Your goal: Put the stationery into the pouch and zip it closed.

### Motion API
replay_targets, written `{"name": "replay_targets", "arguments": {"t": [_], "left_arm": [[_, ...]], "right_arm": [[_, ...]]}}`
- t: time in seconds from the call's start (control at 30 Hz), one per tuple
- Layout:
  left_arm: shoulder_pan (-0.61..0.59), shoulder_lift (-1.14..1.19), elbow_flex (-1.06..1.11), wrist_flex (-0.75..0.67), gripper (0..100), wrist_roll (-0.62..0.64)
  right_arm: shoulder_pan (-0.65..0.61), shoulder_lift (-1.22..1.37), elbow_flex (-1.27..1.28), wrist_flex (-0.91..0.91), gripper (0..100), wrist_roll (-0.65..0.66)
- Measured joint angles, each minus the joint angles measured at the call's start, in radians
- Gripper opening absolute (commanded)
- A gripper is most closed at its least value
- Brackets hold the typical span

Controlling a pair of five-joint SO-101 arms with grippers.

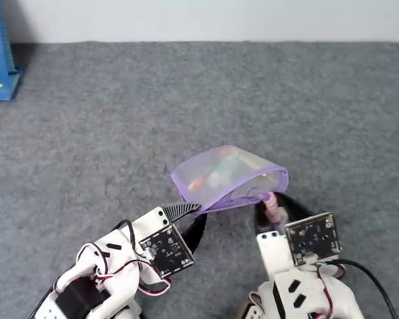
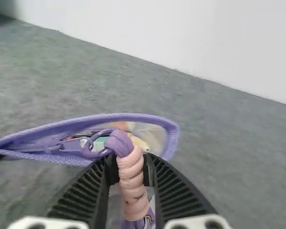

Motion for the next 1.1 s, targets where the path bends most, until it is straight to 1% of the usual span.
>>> {"name": "replay_targets", "arguments": {"t": [0.13, 0.3, 0.33, 0.43, 0.5, 0.67, 0.73, 0.83, 0.9, 1.1], "left_arm": [[-0.005, 0.003, 0.003, 0.028, 1, 0.000], [-0.051, 0.000, 0.003, 0.032, 1, 0.000], [-0.057, 0.000, 0.003, 0.032, 1, 0.000], [-0.061, 0.000, 0.003, 0.032, 1, 0.000], [-0.061, 0.000, 0.003, 0.032, 4, 0.000], [-0.060, 0.000, 0.002, 0.032, 24, 0.000], [-0.037, 0.000, 0.002, 0.032, 28, 0.023], [0.018, 0.000, 0.002, 0.032, 29, 0.120], [0.060, 0.000, 0.002, 0.032, 29, 0.150], [0.086, 0.002, -0.049, 0.031, 29, 0.158]], "right_arm": [[0.150, -0.003, 0.000, -0.003, 0.7, 0.032], [0.333, -0.003, 0.000, -0.040, 0.7, 0.077], [0.356, -0.003, 0.000, -0.041, 0.7, 0.078], [0.362, -0.003, 0.000, -0.041, 0.7, 0.081], [0.330, -0.003, 0.000, -0.041, 0.7, 0.081], [0.164, -0.003, 0.000, -0.041, 0.7, 0.061], [0.098, -0.003, 0.000, -0.041, 0.7, 0.041], [0.009, -0.003, 0.000, -0.041, 0.7, 0.012], [-0.038, -0.003, 0.000, -0.041, 0.7, -0.002], [-0.124, -0.005, 0.000, -0.041, 0.7, -0.025]]}}
